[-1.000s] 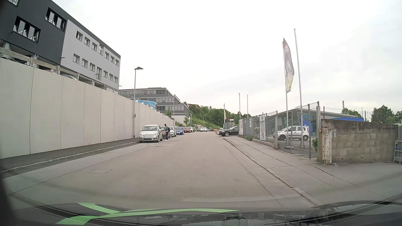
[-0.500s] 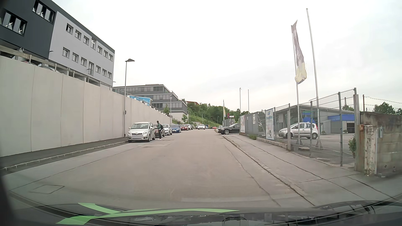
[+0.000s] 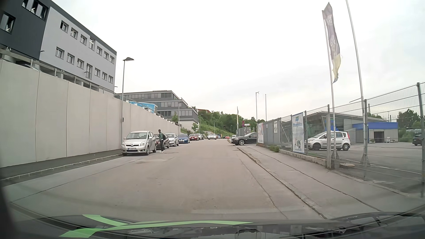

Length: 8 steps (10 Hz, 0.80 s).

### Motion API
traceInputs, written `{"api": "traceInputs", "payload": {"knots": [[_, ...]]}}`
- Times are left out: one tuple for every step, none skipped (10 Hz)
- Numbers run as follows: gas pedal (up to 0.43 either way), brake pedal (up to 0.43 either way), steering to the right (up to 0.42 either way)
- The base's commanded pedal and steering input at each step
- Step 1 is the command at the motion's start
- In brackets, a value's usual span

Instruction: Follow the waypoints while adhering to traffic rules and regulations

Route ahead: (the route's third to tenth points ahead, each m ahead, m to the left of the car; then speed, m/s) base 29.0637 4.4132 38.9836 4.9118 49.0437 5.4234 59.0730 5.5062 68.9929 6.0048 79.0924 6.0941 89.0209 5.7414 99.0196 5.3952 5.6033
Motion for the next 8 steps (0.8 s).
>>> {"api": "traceInputs", "payload": {"knots": [[0.0, 0.024, -0.01], [0.0, 0.073, -0.012], [0.0, 0.116, -0.015], [0.0, 0.159, -0.016], [0.0, 0.165, -0.015], [0.0, 0.183, -0.016], [0.0, 0.195, -0.015], [0.0, 0.201, -0.015]]}}
